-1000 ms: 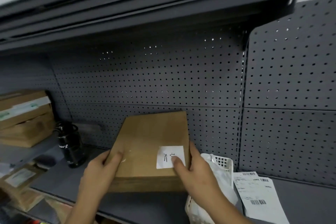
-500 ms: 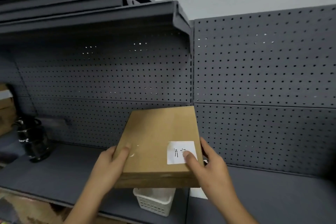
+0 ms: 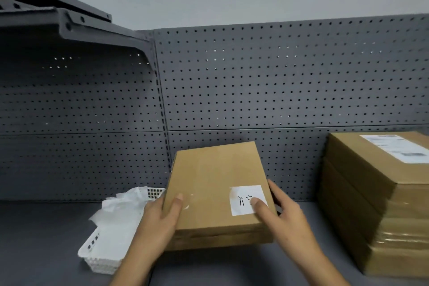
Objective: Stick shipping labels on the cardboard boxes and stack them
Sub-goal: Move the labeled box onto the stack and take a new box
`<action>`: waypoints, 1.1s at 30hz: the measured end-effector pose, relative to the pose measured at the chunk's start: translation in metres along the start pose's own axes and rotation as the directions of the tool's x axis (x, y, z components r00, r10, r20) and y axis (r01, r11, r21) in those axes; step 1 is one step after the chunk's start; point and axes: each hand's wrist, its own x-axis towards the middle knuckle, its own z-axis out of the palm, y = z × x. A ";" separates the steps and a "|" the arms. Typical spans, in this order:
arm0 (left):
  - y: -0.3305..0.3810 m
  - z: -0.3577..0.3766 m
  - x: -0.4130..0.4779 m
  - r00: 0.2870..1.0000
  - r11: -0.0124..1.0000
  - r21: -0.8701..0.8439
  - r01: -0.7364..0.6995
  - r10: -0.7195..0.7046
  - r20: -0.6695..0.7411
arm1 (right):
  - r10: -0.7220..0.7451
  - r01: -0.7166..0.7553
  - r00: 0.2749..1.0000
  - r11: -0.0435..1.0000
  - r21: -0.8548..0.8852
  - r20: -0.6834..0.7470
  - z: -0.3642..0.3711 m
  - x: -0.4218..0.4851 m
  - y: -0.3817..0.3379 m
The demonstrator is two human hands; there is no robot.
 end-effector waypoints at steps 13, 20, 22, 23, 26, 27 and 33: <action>-0.040 0.115 0.003 0.986 0.974 0.196 0.109 -0.131 0.100 | 0.170 -0.168 0.985 0.983 0.077 -0.018 -0.073 -0.001 0.104; -0.066 0.134 0.009 0.970 0.966 0.173 0.191 -0.213 0.119 | 0.191 -0.191 0.982 0.981 0.042 0.010 -0.072 0.006 0.127; -0.064 0.133 0.008 0.967 0.961 0.190 0.202 -0.227 0.117 | 0.198 -0.198 0.980 0.979 0.042 0.002 -0.070 0.008 0.132; -0.062 0.133 0.007 0.965 0.957 0.206 0.206 -0.233 0.120 | 0.203 -0.203 0.979 0.978 0.048 -0.004 -0.069 0.008 0.135; -0.055 0.133 0.006 0.959 0.940 0.268 0.211 -0.252 0.130 | 0.207 -0.206 0.978 0.977 0.053 -0.012 -0.066 0.009 0.142; -0.056 0.134 0.007 0.957 0.936 0.279 0.213 -0.257 0.132 | 0.209 -0.207 0.978 0.976 0.060 -0.021 -0.065 0.009 0.144; -0.059 0.134 0.009 0.954 0.937 0.283 0.207 -0.257 0.154 | 0.243 -0.240 0.969 0.968 0.068 -0.039 -0.066 0.008 0.145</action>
